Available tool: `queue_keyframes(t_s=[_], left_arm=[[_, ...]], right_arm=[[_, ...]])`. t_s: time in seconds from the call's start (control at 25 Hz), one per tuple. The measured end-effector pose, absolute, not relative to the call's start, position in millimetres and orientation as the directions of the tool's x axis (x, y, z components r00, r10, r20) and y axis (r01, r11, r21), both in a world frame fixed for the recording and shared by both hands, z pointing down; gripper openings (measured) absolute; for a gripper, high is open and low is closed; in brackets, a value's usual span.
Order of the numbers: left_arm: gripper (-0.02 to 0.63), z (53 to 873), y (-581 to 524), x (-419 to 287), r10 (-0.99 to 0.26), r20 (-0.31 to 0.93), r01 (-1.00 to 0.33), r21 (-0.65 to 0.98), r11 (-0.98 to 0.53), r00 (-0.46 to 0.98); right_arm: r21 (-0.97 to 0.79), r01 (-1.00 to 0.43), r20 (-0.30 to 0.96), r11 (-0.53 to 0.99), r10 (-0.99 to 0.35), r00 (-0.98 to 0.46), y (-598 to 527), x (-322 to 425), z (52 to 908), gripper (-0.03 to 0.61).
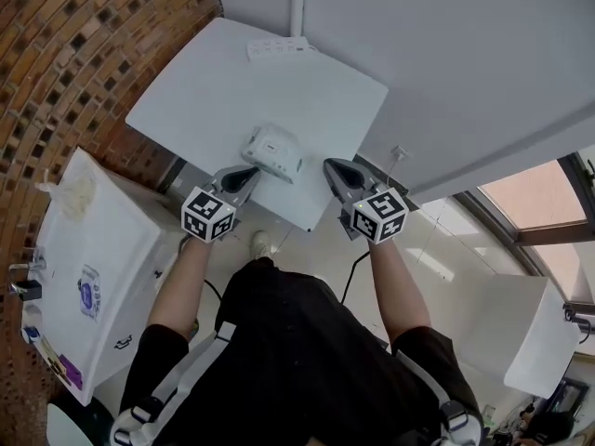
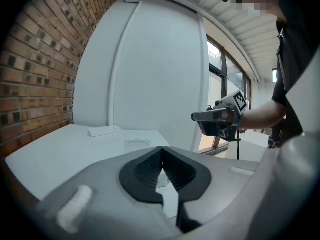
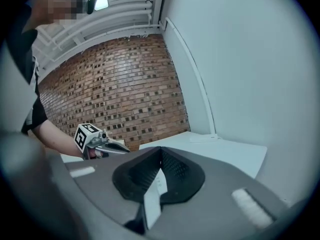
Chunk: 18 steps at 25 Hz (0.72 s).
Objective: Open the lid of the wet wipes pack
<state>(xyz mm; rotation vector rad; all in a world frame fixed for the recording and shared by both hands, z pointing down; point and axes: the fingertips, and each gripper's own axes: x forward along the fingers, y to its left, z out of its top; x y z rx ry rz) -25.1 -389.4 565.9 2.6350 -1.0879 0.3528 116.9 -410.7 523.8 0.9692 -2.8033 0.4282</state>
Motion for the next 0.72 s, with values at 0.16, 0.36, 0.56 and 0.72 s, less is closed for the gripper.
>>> queue_keyframes(t_s=[0.16,0.36,0.56,0.72], left_arm=[[0.000,543,-354,-13,-0.715,0.253,-0.758,0.168,-0.630,0.651],[0.000,519,-308,-7,-0.778,0.183,-0.799,0.183,-0.573,0.601],[0.002,507,-262,-6,-0.797,0.171,-0.814,0.178,-0.553,0.579],[0.002,493,-244,-15,-0.806,0.156,-0.820,0.168,-0.548,0.571]], right_arm=[[-0.183,-0.587,0.215,0.789,-0.550,-0.807,-374,130,515,0.006],[-0.174,-0.550,0.204,0.817,-0.517,-0.831,-330,141,508,0.006],[-0.173,-0.544,0.176,0.821,-0.517,-0.837,-291,148,497,0.006],[-0.159,-0.555,0.135,0.817,-0.538,-0.832,-272,151,481,0.006]])
